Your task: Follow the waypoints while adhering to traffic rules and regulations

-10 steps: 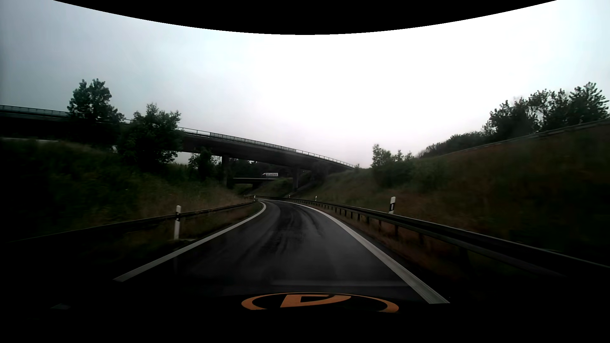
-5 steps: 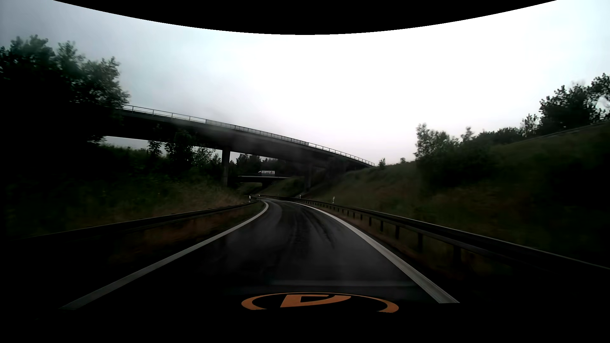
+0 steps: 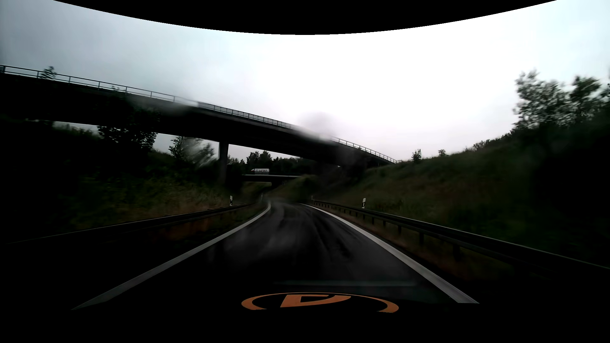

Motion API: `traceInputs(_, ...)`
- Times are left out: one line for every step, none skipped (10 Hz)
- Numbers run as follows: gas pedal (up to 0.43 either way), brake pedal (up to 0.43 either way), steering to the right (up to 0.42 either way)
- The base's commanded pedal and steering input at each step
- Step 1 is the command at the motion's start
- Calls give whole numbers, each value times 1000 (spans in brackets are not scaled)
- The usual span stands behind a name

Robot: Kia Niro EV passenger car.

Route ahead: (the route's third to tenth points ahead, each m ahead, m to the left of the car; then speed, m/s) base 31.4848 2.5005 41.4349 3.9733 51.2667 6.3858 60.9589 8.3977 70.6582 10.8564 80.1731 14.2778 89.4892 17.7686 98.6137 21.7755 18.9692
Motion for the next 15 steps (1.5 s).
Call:
traceInputs(98, 0, -21)
traceInputs(110, 0, -20)
traceInputs(110, 0, -20)
traceInputs(110, 0, -20)
traceInputs(110, 0, -21)
traceInputs(110, 0, -21)
traceInputs(110, 0, -22)
traceInputs(110, 0, -24)
traceInputs(110, 0, -26)
traceInputs(110, 0, -28)
traceInputs(110, 0, -29)
traceInputs(110, 0, -29)
traceInputs(110, 0, -29)
traceInputs(110, 0, -30)
traceInputs(110, 0, -30)
